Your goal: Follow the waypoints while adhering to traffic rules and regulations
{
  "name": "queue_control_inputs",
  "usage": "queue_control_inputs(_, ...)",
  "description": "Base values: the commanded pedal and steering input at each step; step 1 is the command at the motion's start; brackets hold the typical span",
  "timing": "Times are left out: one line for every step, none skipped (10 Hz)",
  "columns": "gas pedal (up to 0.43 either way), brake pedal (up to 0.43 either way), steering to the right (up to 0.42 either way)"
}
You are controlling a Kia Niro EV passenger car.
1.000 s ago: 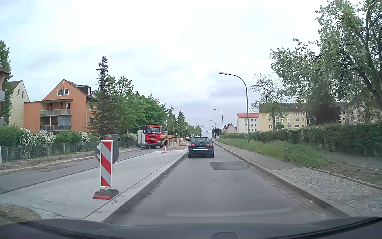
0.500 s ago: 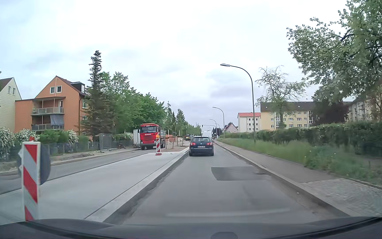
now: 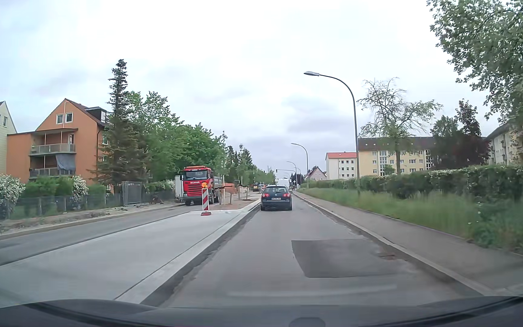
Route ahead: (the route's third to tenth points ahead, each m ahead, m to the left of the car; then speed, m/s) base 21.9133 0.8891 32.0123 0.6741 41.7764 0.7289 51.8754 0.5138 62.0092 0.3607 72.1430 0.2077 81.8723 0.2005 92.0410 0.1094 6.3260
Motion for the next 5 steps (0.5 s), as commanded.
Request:
queue_control_inputs(0.098,0.0,0.001)
queue_control_inputs(0.098,0.0,0.001)
queue_control_inputs(0.098,0.0,0.001)
queue_control_inputs(0.098,0.0,0.001)
queue_control_inputs(0.098,0.0,0.001)
